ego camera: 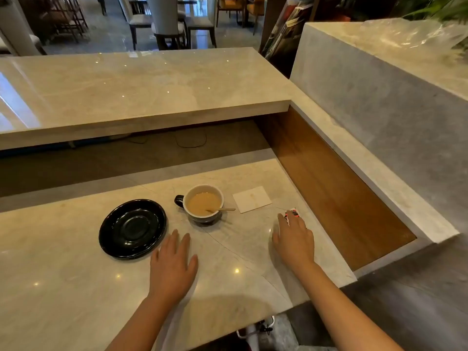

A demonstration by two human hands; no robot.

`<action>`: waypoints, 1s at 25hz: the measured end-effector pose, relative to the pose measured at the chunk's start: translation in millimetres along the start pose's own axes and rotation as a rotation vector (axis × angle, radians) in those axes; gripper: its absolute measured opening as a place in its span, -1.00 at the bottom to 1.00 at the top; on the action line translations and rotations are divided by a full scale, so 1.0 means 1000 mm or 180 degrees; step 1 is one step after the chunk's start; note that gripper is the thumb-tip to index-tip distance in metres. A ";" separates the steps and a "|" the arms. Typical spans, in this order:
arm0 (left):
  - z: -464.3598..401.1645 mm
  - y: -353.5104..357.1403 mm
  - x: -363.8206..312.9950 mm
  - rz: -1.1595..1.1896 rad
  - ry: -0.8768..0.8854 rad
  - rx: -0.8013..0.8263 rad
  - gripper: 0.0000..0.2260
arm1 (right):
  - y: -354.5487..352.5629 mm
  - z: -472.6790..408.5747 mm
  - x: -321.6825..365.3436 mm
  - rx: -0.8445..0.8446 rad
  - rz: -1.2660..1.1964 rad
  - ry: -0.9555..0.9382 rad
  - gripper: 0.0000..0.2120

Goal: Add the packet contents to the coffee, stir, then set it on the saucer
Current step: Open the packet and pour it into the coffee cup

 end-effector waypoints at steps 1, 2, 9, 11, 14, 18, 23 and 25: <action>0.000 0.005 0.005 -0.0020 -0.0150 0.0106 -0.43 | 0.001 -0.003 -0.003 0.0022 0.0047 0.0084 -0.52; 0.000 0.007 0.008 -0.0078 -0.0192 0.0043 -0.39 | 0.003 -0.005 -0.007 -0.0017 0.0021 0.0142 -0.51; 0.002 0.019 0.014 -0.0142 -0.0242 -0.0136 -0.41 | 0.028 -0.007 -0.018 0.0050 -0.0011 0.0061 -0.52; 0.001 0.018 0.014 -0.0139 -0.0262 -0.0125 -0.41 | 0.033 -0.001 -0.020 0.0027 -0.0063 -0.0004 -0.53; 0.000 0.017 0.015 -0.0170 -0.0271 -0.0080 -0.42 | 0.034 0.009 -0.016 -0.0113 -0.0174 -0.0124 -0.58; 0.001 0.018 0.013 -0.0209 -0.0236 -0.0061 -0.41 | 0.012 0.008 -0.030 -0.0600 -0.0584 0.0096 -0.66; -0.001 0.019 0.015 -0.0231 -0.0230 -0.0052 -0.41 | 0.005 -0.011 -0.050 -0.0239 -0.0657 0.0656 -0.64; -0.002 0.019 0.016 -0.0212 -0.0240 -0.0043 -0.41 | 0.005 -0.015 -0.051 -0.0169 -0.0738 0.0720 -0.64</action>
Point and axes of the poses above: each hand's wrist, its own z-axis away from the middle knuckle, its own y-axis out of the palm, x = y × z, the point moved 7 cm from there along -z, towards the middle knuckle, and after that the axes turned 9 degrees about x, right-handed, at the moved point
